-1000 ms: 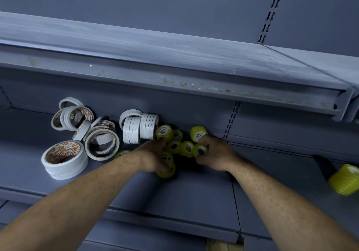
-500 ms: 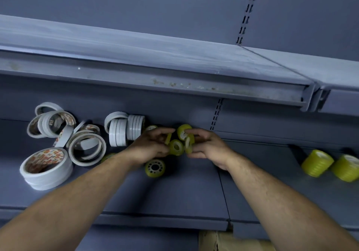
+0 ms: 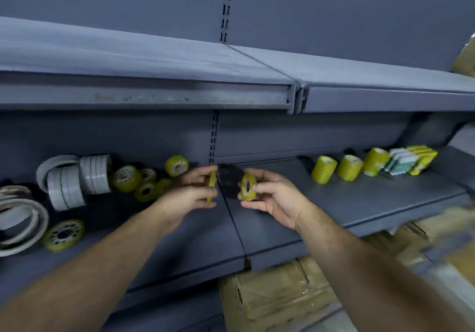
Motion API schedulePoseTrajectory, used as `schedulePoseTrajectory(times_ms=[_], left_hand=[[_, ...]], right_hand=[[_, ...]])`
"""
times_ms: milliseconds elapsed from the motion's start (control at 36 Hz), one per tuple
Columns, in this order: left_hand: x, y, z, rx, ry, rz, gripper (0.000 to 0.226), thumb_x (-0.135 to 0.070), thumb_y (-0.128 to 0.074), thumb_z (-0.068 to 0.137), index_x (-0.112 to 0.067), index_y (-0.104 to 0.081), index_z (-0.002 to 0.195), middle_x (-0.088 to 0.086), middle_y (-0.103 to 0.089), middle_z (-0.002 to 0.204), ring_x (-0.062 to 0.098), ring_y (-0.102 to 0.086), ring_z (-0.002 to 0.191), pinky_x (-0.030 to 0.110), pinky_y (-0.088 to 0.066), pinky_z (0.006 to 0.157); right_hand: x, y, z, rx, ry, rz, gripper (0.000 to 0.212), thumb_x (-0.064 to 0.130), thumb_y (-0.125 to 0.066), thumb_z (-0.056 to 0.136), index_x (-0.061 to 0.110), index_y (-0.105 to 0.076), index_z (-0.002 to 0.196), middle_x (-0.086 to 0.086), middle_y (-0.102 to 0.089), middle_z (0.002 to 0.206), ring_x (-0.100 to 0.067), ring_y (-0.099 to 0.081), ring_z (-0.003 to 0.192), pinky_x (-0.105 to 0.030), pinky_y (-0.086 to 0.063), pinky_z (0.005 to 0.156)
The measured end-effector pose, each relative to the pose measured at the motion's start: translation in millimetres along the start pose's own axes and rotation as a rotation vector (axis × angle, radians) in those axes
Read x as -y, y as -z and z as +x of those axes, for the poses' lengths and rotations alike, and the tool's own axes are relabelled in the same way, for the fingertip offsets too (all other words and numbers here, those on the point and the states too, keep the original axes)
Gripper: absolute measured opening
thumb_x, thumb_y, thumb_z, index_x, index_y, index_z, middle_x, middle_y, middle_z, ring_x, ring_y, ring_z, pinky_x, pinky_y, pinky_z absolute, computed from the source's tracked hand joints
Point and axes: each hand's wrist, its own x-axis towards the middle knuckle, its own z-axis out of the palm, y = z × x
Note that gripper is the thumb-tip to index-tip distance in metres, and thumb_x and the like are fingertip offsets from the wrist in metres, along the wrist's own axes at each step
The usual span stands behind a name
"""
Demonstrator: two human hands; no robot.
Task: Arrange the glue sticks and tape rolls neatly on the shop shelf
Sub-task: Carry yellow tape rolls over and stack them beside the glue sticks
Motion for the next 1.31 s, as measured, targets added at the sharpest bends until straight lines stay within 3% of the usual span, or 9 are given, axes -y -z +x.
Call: schedulePoseTrajectory(times_ms=[111,361,444,667,778,917,1111,1194,1306], left_hand=[[0,-46,8,0.027,-0.03,0.146,0.05,-0.01,-0.077,0.076,-0.024,-0.061,0.122,0.002,-0.064,0.116,0.016,-0.065,0.1,0.036,-0.056,0.08],[0,-177,33,0.031,-0.121,0.447,0.052,-0.028,-0.084,0.068,-0.029,-0.064,0.115,-0.011,-0.071,0.104,-0.001,-0.066,0.085,0.016,-0.047,0.07],[5,-222,42,0.02,-0.152,0.517,0.058,-0.043,-0.08,0.056,-0.035,-0.064,0.111,-0.014,-0.07,0.103,-0.001,-0.067,0.087,0.02,-0.05,0.077],[16,-315,74,-0.035,-0.197,0.631,0.047,-0.029,-0.086,0.068,-0.035,-0.066,0.11,-0.018,-0.069,0.102,-0.006,-0.064,0.089,0.009,-0.043,0.075],[14,-326,98,-0.082,-0.186,0.701,0.049,-0.033,-0.084,0.068,-0.035,-0.064,0.113,-0.018,-0.069,0.103,-0.01,-0.061,0.089,0.009,-0.043,0.073],[11,-316,136,-0.139,-0.153,0.662,0.042,-0.04,-0.081,0.061,-0.038,-0.062,0.098,-0.017,-0.07,0.1,0.002,-0.066,0.09,0.03,-0.053,0.089],[-1,-287,175,-0.209,-0.206,0.615,0.073,-0.057,-0.07,0.042,-0.031,-0.06,0.11,-0.011,-0.067,0.101,0.007,-0.066,0.091,0.028,-0.051,0.087],[0,-274,183,-0.246,-0.19,0.641,0.069,-0.059,-0.068,0.042,-0.036,-0.06,0.107,-0.016,-0.067,0.098,0.004,-0.066,0.091,0.029,-0.052,0.089],[3,-263,185,-0.296,-0.166,0.632,0.065,-0.055,-0.072,0.046,-0.035,-0.06,0.107,-0.013,-0.069,0.1,0.009,-0.068,0.092,0.033,-0.053,0.091]], right_hand=[[1,46,-26,-0.132,0.027,0.021,0.032,-0.004,-0.047,0.097,0.006,-0.061,0.123,-0.019,-0.07,0.102,-0.035,-0.069,0.088,-0.044,-0.061,0.08],[14,166,-91,-0.264,0.083,0.018,0.027,0.004,-0.052,0.098,0.008,-0.066,0.121,-0.019,-0.072,0.102,-0.033,-0.066,0.088,-0.044,-0.061,0.081],[20,208,-111,-0.297,0.083,-0.037,0.026,0.006,-0.054,0.098,0.011,-0.068,0.119,-0.016,-0.072,0.101,-0.03,-0.066,0.087,-0.043,-0.061,0.081],[40,304,-137,-0.361,0.08,-0.163,0.024,0.008,-0.064,0.093,0.016,-0.072,0.115,-0.019,-0.07,0.105,-0.025,-0.065,0.086,-0.039,-0.061,0.081],[49,328,-124,-0.331,0.1,-0.183,0.029,0.007,-0.067,0.092,0.017,-0.071,0.118,-0.011,-0.07,0.104,-0.022,-0.066,0.089,-0.036,-0.061,0.083],[62,336,-94,-0.258,0.108,-0.194,0.044,0.016,-0.075,0.072,0.019,-0.071,0.115,-0.008,-0.07,0.1,-0.018,-0.068,0.091,-0.036,-0.06,0.085],[79,328,-38,-0.23,0.116,-0.297,0.038,-0.004,-0.074,0.082,0.017,-0.069,0.113,0.004,-0.072,0.09,-0.011,-0.067,0.08,-0.036,-0.06,0.086],[84,325,-11,-0.251,0.177,-0.471,0.039,-0.001,-0.075,0.079,0.024,-0.069,0.108,-0.001,-0.069,0.103,-0.012,-0.064,0.08,-0.026,-0.055,0.077],[93,322,19,-0.249,0.227,-0.751,0.048,0.006,-0.078,0.076,0.022,-0.071,0.12,0.01,-0.071,0.104,-0.005,-0.066,0.094,-0.017,-0.049,0.085]])
